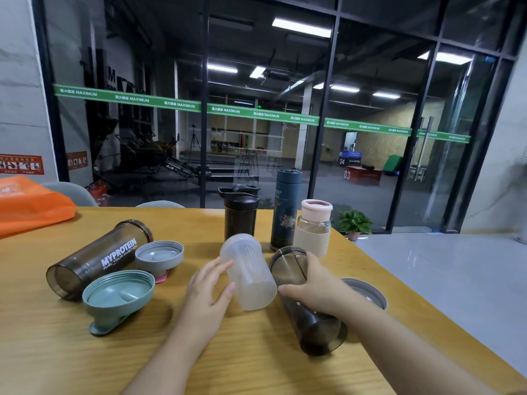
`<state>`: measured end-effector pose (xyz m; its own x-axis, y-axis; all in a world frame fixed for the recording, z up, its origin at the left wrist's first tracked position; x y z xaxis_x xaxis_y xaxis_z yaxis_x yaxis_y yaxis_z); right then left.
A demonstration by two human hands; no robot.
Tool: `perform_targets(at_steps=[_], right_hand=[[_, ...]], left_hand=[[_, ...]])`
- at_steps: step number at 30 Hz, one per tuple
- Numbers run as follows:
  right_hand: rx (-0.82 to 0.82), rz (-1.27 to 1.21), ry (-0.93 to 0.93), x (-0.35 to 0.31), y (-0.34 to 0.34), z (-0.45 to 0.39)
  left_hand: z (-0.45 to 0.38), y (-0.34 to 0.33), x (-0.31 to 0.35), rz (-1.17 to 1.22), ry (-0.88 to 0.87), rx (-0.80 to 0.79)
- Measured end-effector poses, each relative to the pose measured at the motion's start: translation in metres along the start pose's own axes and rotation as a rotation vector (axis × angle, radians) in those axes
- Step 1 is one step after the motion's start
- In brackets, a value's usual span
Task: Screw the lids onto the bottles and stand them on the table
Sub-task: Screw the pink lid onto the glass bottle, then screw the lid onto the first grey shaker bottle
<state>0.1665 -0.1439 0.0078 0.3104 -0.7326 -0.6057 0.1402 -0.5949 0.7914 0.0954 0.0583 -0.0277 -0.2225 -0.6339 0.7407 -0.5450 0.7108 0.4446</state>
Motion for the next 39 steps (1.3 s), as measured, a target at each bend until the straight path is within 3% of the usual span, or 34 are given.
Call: perform_targets(at_steps=[10, 20, 25, 28, 31, 36, 39], right_hand=[[-0.002, 0.069, -0.034, -0.011, -0.003, 0.009], [0.105, -0.149, 0.061, -0.017, 0.031, 0.025], [0.174, -0.236, 0.126, -0.016, 0.064, 0.034], [0.2, -0.24, 0.185, -0.012, 0.08, 0.037], [0.23, -0.209, 0.261, -0.007, 0.093, 0.038], [0.292, -0.08, 0.371, 0.001, 0.108, 0.04], [0.341, 0.025, 0.359, 0.008, 0.112, 0.04]], left_hand=[[0.018, 0.003, 0.029, -0.032, -0.159, 0.062], [0.033, 0.002, 0.066, -0.018, -0.472, 0.174], [0.039, -0.019, 0.083, -0.021, -0.533, 0.052], [0.034, -0.041, 0.084, -0.04, -0.399, -0.147], [0.033, -0.075, 0.072, -0.043, -0.045, -0.421], [0.032, -0.117, 0.073, 0.275, 0.403, -0.486], [0.025, -0.135, 0.077, 0.384, 0.561, -0.485]])
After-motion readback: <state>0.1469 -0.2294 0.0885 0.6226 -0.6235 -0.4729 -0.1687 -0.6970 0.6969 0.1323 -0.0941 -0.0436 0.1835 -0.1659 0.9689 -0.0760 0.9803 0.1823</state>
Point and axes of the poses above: each hand's wrist, its own z-axis away from the middle knuckle, its own y-axis out of the back of the hand, x = y × z, the point moved 6 cm from there along -z, towards the middle knuckle, and after that the axes turned 4 degrees about y, right-handed, at the moved point
